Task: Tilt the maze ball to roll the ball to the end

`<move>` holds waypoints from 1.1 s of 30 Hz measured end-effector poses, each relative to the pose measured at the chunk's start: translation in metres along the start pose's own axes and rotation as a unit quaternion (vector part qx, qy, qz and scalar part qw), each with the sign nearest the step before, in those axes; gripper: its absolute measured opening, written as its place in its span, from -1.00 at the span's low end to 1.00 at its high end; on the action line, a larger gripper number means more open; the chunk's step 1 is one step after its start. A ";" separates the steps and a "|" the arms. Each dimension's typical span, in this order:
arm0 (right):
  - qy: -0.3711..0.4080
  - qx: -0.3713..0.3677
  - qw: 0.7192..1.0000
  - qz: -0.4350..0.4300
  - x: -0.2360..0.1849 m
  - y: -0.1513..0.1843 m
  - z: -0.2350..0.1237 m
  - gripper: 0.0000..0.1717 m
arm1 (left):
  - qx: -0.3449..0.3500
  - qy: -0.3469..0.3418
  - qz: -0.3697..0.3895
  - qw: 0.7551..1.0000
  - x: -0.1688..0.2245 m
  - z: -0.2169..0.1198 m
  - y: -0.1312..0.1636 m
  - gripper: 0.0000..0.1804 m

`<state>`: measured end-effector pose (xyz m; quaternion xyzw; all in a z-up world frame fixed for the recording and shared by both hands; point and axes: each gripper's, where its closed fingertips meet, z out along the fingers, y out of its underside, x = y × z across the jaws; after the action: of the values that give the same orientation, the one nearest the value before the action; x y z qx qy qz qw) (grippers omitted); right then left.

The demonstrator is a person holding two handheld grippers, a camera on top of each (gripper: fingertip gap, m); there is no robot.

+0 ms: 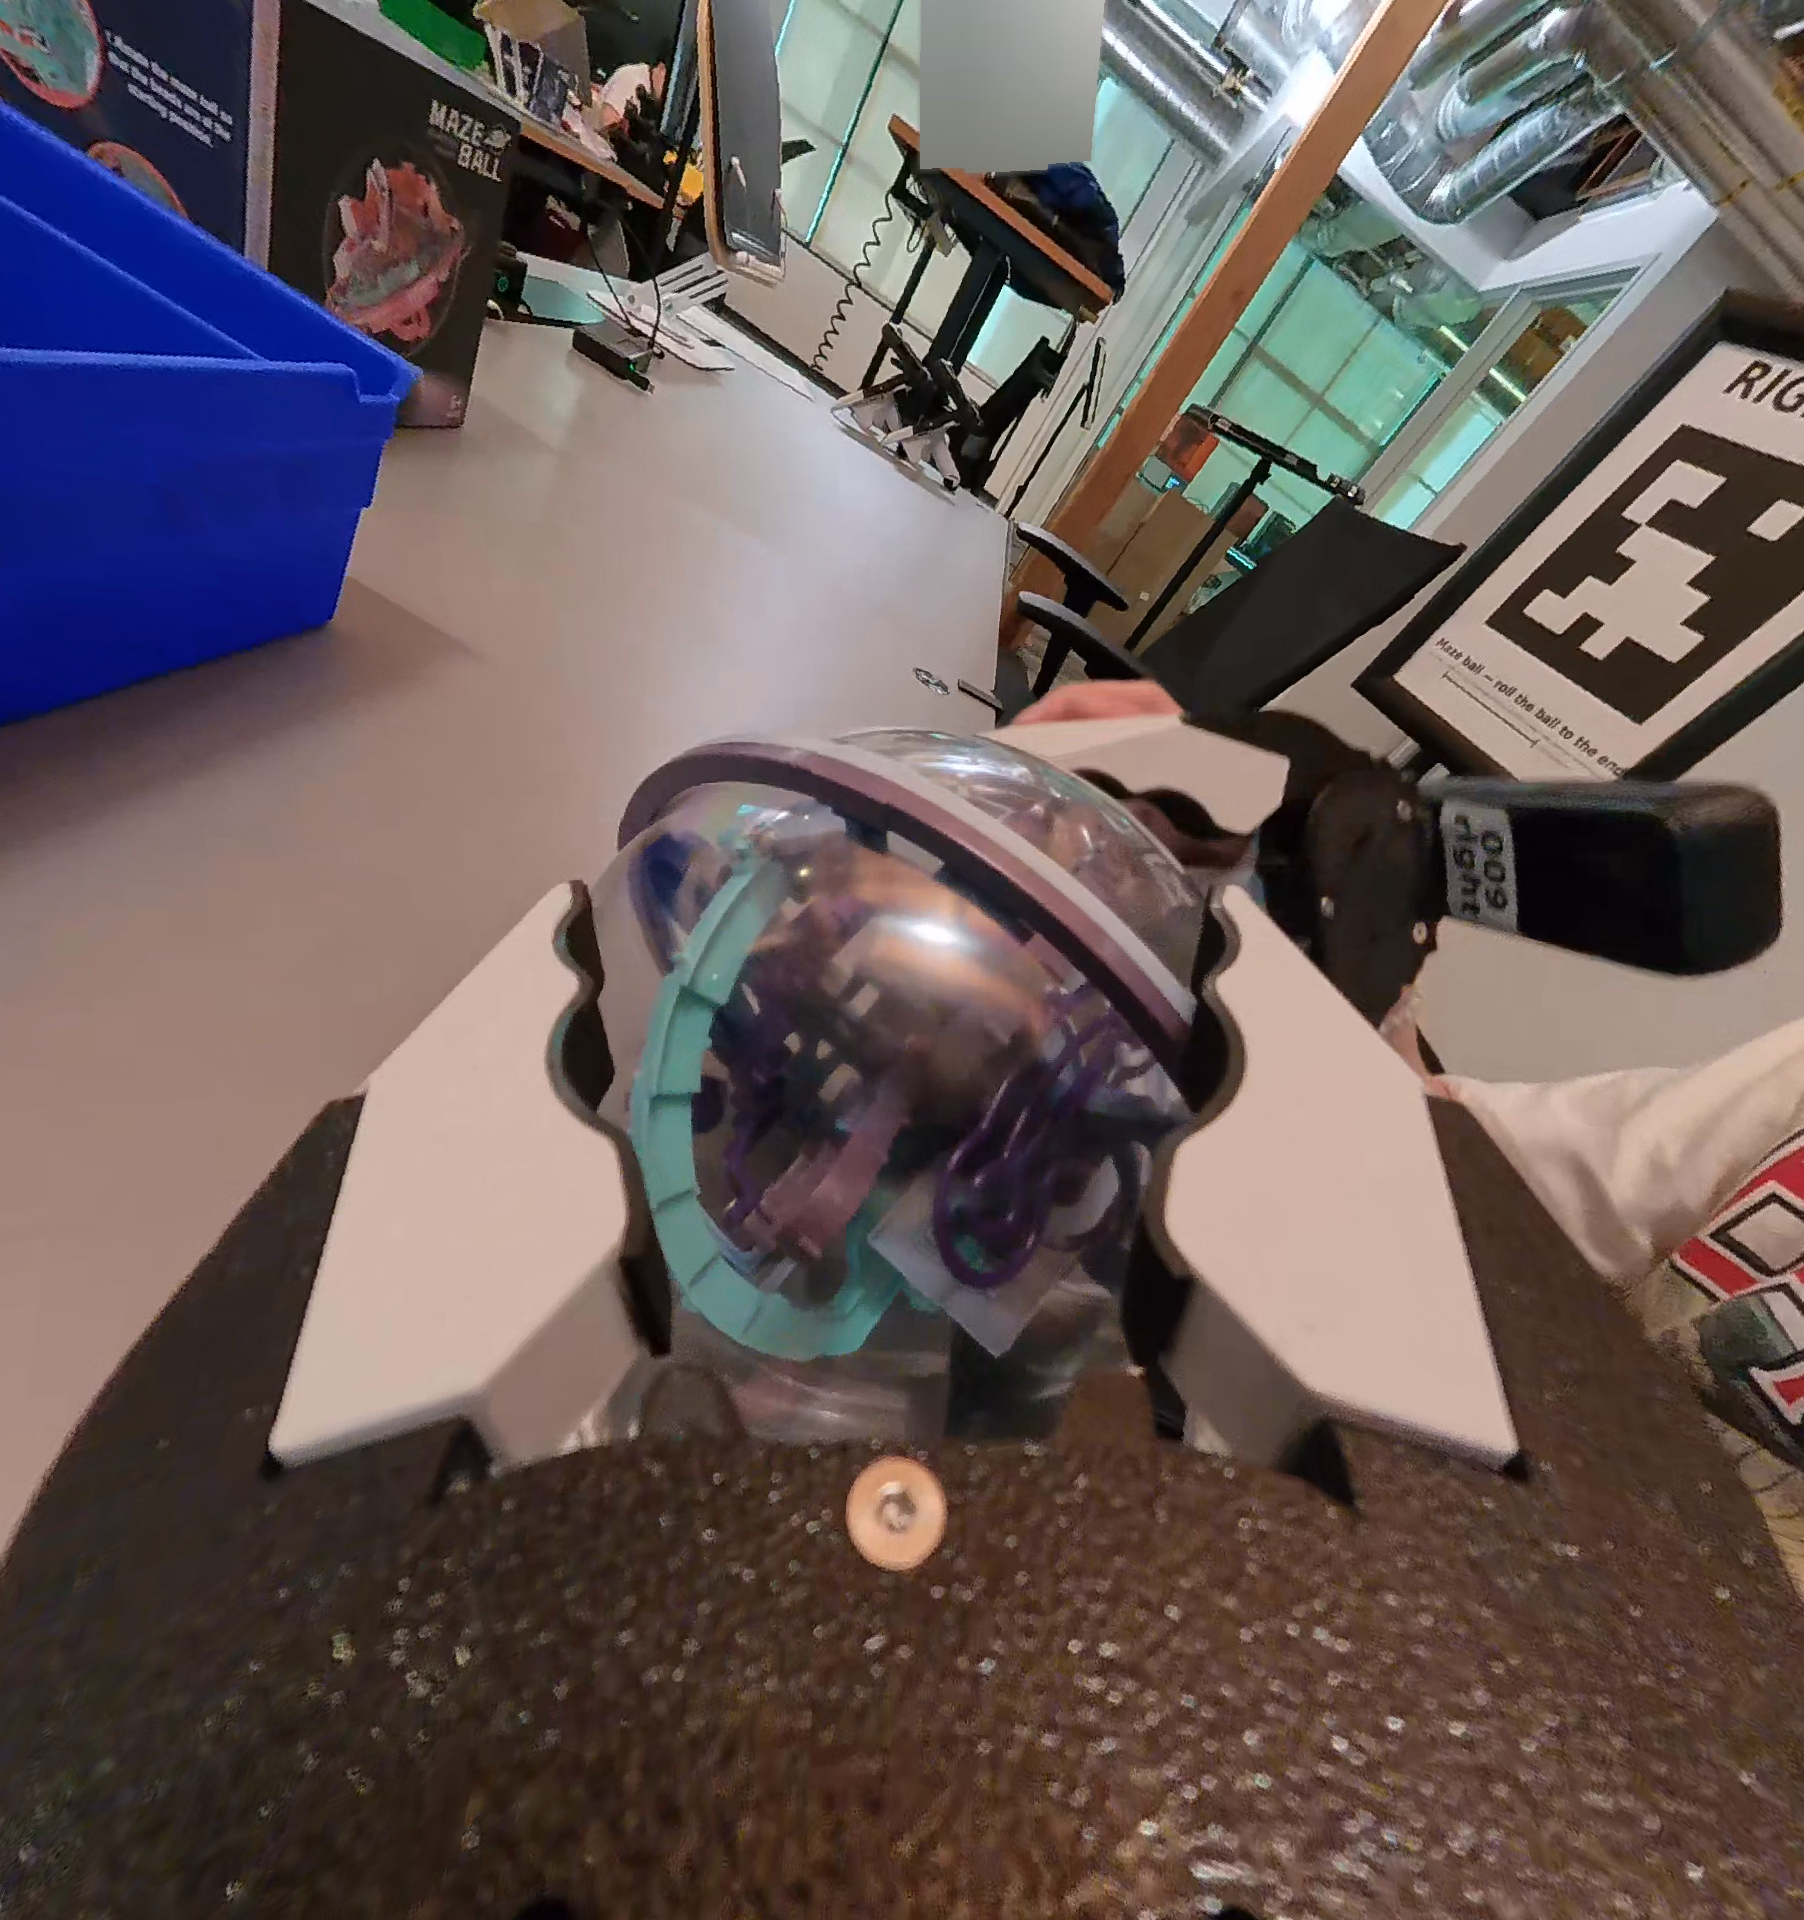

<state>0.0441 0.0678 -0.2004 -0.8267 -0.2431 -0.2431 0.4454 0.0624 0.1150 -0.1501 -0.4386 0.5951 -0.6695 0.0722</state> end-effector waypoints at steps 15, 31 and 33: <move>-0.002 0.020 0.998 0.068 0.009 -0.016 0.028 0.80 | 0.036 -0.050 0.004 0.998 -0.017 -0.008 -0.014 0.15; 0.139 -0.020 0.970 0.201 0.015 -0.016 0.028 0.78 | -0.019 -0.066 0.028 0.997 -0.006 -0.011 -0.007 0.04; 0.156 -0.017 0.967 0.199 0.015 -0.016 0.027 0.77 | -0.014 -0.068 0.047 0.996 -0.004 -0.008 -0.008 0.05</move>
<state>0.0505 0.1011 -0.1948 -0.8177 0.0027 -0.2791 0.5034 0.0629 0.1251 -0.1448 -0.4557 0.6181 -0.6255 0.1375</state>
